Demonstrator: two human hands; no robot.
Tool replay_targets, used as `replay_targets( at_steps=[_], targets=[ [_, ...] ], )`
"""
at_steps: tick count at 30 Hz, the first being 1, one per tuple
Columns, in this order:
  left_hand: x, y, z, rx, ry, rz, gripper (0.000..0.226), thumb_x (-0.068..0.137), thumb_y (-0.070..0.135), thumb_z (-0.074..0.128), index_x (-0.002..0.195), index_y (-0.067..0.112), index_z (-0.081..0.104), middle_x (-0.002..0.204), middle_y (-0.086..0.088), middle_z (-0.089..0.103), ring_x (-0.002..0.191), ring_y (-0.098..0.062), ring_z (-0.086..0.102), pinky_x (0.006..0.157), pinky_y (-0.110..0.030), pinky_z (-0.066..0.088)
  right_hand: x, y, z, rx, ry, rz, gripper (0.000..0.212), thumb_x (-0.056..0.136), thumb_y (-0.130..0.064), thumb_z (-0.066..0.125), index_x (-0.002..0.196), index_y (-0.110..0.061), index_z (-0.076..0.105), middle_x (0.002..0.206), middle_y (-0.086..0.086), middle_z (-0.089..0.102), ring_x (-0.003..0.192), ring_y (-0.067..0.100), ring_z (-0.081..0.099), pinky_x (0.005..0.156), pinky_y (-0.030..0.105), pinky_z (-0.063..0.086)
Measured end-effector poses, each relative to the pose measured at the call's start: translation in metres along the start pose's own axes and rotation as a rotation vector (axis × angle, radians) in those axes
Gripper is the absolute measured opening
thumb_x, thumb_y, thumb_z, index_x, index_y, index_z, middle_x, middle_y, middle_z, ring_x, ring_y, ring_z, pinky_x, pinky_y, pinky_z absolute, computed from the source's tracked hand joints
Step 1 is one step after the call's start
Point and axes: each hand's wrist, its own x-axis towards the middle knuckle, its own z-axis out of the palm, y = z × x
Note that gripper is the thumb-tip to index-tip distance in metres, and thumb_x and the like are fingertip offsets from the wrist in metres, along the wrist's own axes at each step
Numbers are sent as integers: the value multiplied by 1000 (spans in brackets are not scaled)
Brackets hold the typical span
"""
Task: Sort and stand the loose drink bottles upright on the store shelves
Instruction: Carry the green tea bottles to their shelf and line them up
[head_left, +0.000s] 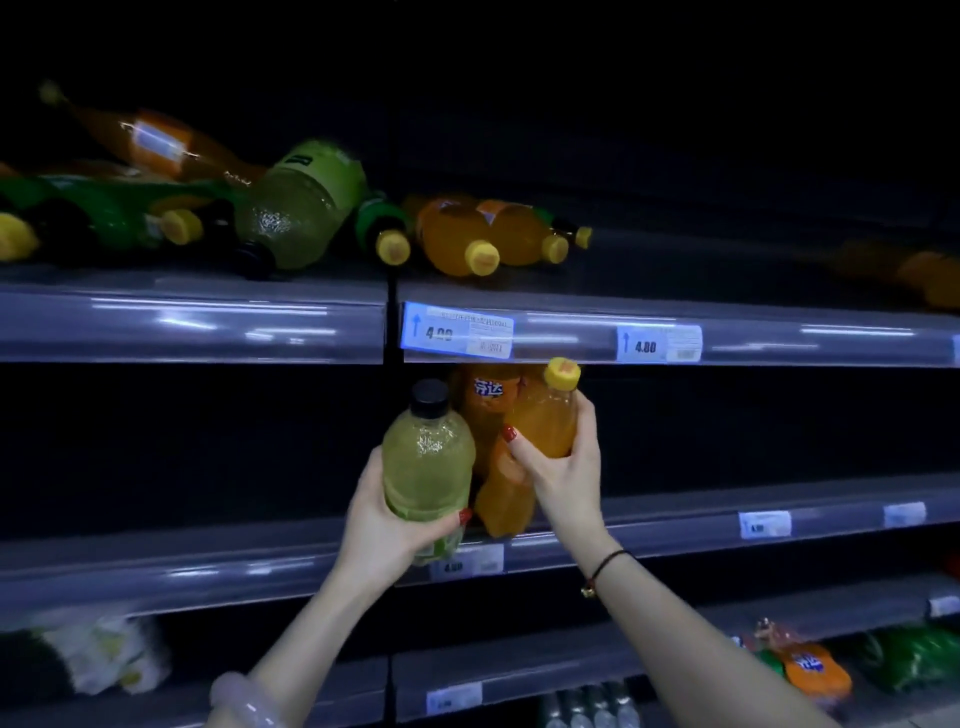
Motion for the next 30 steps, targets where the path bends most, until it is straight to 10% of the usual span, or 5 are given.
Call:
replay_targets(
  at_steps=[7,16,24,27,30],
  targets=[
    [1,3,-5,52,49,-10,71,54,3,88,100,42,50,101,10,65,88,11,61,69,-5,48,-4,17,5,-84,52,-60,72,71,-20,81,117,-55,37,121,-20,49,111,1,51,89,23,49],
    [7,9,-2,46,50,-9,69,54,0,88,98,39,52,96,11,65,83,13,62,66,-4,47,61,8,2,-100,-102,129,61,79,-12,74,128,-15,37,102,-2,61,87,8,62,64,4,48],
    [9,19,-4,33,-25,1,74,48,4,89,104,37,55,99,3,70,90,3,65,68,-7,48,59,-6,9,-292,-104,292,94,70,-37,78,145,-19,25,149,16,32,136,31,34,113,46,32],
    [5,30,-8,21,-64,25,76,47,7,88,109,35,55,100,7,71,93,0,66,71,-8,49,50,-18,-1,-299,-138,380,58,81,-18,72,126,5,44,112,26,57,115,39,52,100,47,44],
    [-3,46,-13,-14,-116,43,78,46,9,88,115,26,56,104,11,71,95,-6,68,72,-12,51,37,-25,-5,-500,-125,252,26,80,-21,72,92,-11,51,99,19,62,103,40,59,92,52,48]
  ],
)
